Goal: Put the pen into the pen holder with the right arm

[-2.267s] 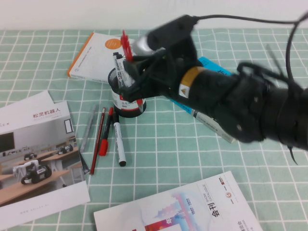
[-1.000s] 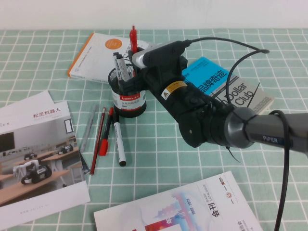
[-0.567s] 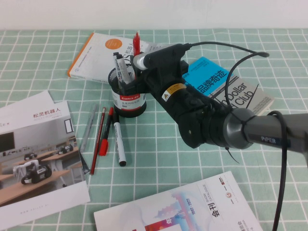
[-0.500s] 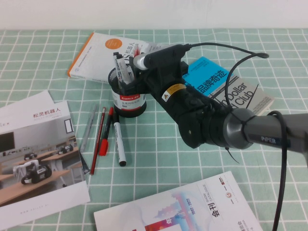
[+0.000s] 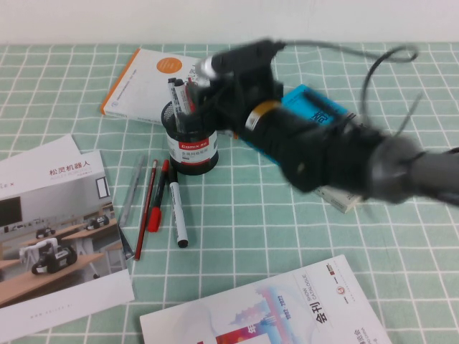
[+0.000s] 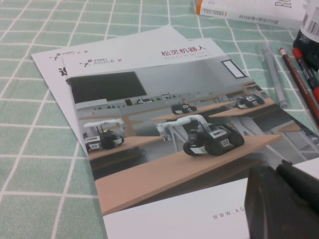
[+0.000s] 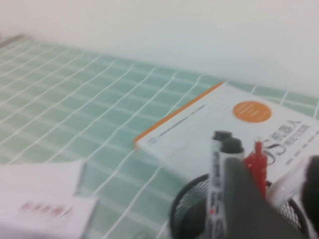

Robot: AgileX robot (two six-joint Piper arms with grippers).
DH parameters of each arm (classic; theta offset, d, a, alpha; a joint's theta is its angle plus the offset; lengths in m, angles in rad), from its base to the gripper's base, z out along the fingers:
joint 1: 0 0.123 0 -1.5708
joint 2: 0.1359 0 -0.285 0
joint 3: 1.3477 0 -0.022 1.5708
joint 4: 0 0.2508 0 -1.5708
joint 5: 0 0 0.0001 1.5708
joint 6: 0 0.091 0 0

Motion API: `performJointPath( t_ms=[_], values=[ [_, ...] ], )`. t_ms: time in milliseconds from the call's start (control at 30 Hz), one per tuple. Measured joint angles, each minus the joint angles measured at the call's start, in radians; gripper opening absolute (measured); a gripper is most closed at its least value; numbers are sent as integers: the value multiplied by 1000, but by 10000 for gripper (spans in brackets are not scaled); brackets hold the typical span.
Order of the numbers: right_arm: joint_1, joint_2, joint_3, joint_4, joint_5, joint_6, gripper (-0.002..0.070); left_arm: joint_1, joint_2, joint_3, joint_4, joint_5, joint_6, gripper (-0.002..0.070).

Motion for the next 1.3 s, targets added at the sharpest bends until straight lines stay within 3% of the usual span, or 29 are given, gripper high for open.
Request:
performJointPath(
  t_ms=[133, 267, 700, 967, 1200, 1300],
  values=[
    [0, -141, 0, -24, 234, 0, 69, 0, 0, 0, 0, 0, 0, -6],
    [0, -295, 8, -54, 462, 0, -1, 0, 0, 0, 0, 0, 0, -6],
    [0, -853, 405, -20, 718, -21, -17, 0, 0, 0, 0, 0, 0, -6],
    [0, -1031, 559, 5, 855, -21, -17, 0, 0, 0, 0, 0, 0, -6],
    [-7, -1038, 694, -45, 712, -3, -19, 0, 0, 0, 0, 0, 0, -6],
    [-74, -1053, 801, -52, 595, -1, -19, 0, 0, 0, 0, 0, 0, -6]
  ],
)
